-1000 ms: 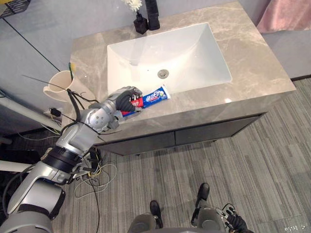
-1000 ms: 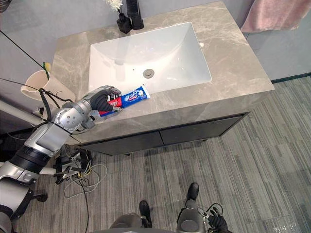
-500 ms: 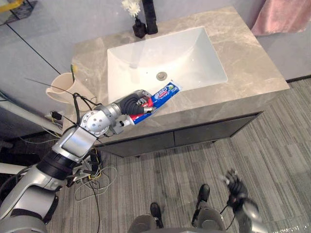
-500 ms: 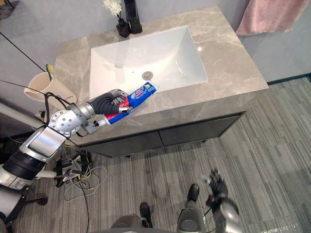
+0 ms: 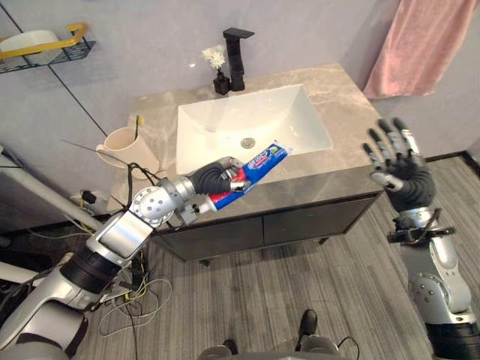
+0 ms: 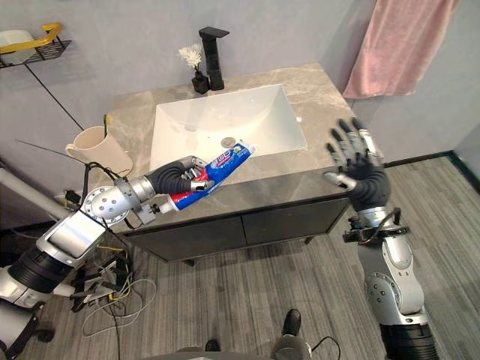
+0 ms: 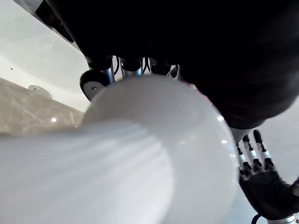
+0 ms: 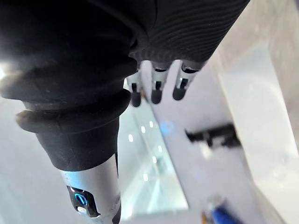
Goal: Organize washtable
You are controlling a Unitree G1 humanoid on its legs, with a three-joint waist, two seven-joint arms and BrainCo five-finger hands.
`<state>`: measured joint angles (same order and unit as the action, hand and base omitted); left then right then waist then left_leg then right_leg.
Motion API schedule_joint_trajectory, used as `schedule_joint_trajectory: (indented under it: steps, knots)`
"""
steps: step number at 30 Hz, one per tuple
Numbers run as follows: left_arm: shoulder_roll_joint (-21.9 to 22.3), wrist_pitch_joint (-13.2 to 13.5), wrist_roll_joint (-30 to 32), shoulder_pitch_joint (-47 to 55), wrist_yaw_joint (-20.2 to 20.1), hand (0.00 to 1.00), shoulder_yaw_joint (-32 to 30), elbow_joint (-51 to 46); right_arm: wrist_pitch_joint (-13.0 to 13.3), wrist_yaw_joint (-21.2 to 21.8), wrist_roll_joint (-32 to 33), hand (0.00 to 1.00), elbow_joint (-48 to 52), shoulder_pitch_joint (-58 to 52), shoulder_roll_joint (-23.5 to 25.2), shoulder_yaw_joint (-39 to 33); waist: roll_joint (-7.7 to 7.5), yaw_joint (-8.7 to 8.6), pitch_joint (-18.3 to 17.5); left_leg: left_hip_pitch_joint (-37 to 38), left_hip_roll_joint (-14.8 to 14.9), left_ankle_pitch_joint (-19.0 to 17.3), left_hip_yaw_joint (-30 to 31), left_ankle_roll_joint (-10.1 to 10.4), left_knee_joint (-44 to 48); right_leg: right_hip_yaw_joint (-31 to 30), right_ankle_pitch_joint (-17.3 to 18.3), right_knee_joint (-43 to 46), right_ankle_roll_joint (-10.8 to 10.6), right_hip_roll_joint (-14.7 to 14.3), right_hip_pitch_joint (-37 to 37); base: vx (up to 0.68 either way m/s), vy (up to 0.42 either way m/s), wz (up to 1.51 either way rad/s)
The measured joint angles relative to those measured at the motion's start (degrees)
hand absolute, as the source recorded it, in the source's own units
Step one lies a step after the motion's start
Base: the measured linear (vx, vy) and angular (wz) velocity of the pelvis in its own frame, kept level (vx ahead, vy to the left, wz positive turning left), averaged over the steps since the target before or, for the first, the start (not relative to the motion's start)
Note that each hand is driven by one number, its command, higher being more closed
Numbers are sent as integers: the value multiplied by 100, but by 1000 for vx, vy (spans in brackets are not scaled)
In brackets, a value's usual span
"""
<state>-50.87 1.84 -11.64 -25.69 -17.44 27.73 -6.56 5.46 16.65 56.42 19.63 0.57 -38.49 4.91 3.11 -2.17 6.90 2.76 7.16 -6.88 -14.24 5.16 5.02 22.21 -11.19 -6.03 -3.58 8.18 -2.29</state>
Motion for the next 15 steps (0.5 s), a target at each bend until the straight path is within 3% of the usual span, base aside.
schedule_joint_trajectory:
  steps: [5, 11, 15]
  knots:
    - [-41, 28, 1, -7, 5, 100, 49, -3, -461, 282, 613, 0, -2, -41, -322, 898, 35, 45, -196, -17, -9, 5, 4, 3, -3, 6, -1, 22, 0, 6, -26, 22, 14, 1]
    - [-41, 89, 6, -53, 17, 100, 145, -3, -602, 343, 1023, 0, -2, -15, -314, 1424, -8, 92, -327, -37, -27, 6, 39, 2, -8, 46, -9, 23, 6, 27, -30, 16, 24, 3]
    - [-32, 89, 27, -64, 18, 100, 145, -3, -604, 331, 1051, 0, -9, 4, -63, 1577, 1, 104, -348, -107, -35, 9, 118, -1, 38, 116, -12, 23, 9, 46, -30, -5, 4, 8]
